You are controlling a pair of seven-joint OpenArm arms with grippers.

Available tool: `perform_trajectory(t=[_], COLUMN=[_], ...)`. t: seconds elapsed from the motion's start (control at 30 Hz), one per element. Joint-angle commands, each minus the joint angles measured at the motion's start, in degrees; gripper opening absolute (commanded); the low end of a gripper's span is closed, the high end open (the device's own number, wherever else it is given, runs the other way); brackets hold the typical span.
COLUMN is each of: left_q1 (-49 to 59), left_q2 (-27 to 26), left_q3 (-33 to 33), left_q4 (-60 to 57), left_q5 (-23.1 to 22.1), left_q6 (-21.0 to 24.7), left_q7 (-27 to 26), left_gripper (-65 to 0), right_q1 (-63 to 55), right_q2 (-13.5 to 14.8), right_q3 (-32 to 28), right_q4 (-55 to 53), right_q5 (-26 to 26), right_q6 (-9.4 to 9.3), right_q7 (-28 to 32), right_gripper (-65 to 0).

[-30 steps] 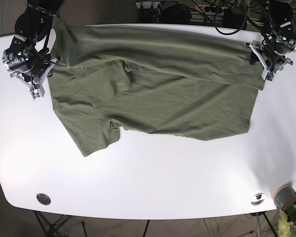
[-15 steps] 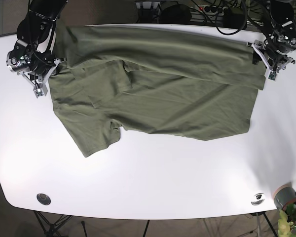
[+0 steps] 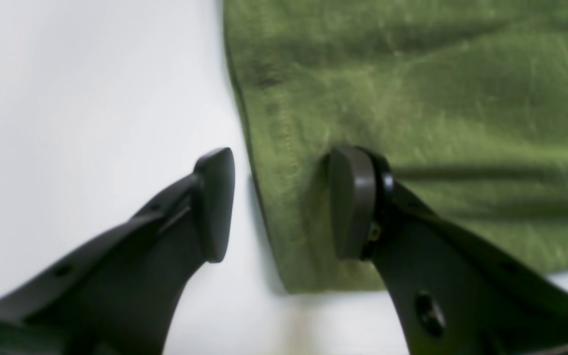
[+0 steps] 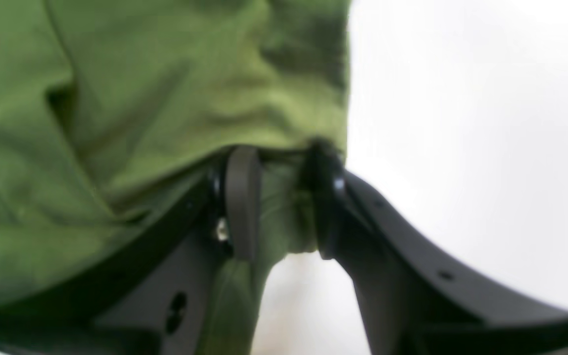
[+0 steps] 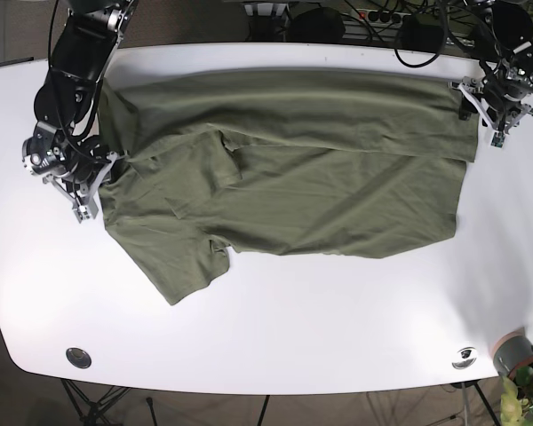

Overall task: Fold the T-shirt properly
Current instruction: 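Grasp the shirt edge with both grippers and pull it taut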

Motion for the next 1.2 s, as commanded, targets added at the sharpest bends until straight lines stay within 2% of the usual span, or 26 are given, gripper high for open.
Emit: perform_trajectory(t=[0.0,0.2,0.4,0.6,0.7,0.73,0.87,0.93,1.0,1.17], left_q1=[0.2,0.1,0.1,0.1,0.1,0.1,-1.3,-2.0,-2.1,-2.2], left_q2=[-0.4,-0.4,-0.5,-0.4,-0.2,-0.2,-0.2,-0.2,-0.2,-0.2], left_q3=[-0.1,-0.1,-0.2,-0.2,-0.2,-0.2,-0.2,-0.2,-0.2,-0.3], left_q4=[-0.3,-0.1,0.0,0.0,0.0,0.0,0.0,0.0,0.0,1.4], left_q5=[3.4,3.8,3.8,3.7,3.7,3.7,3.7,3.7,3.7,3.5], left_q6=[0.1,0.1,0.1,0.1,0.1,0.1,0.1,0.1,0.1,0.1], left_q7=[0.8,0.8,0.8,0.8,0.8,0.8,0.8,0.8,0.8,0.9], left_gripper=[-37.1,-37.1,-37.1,-37.1,-37.1,-37.1,-37.1,-37.1,-37.1,-37.1], right_q1=[3.0,8.2,8.0,1.3,-2.5,-4.6,-9.4,-11.7,-13.7,-18.1], right_q2=[1.0,2.3,3.4,3.2,3.0,2.3,0.6,0.4,0.3,0.0], right_q3=[-1.4,-3.5,-1.1,2.1,3.3,4.5,9.1,10.7,11.3,12.2], right_q4=[-4.0,-6.4,5.0,20.0,26.1,28.5,33.3,34.0,34.0,34.0], right_q5=[-1.7,-1.1,0.4,7.2,12.2,15.3,22.1,24.9,26.7,27.4], right_q6=[0.08,0.08,0.08,0.08,0.08,0.08,0.08,0.08,0.08,0.08], right_q7=[-0.7,0.5,-8.7,-19.1,-23.0,-24.1,-24.1,-24.1,-24.1,-24.1], right_gripper=[-48.5,-48.5,-47.7,-46.3,-37.1,-30.8,-14.1,-9.7,-10.5,-19.5])
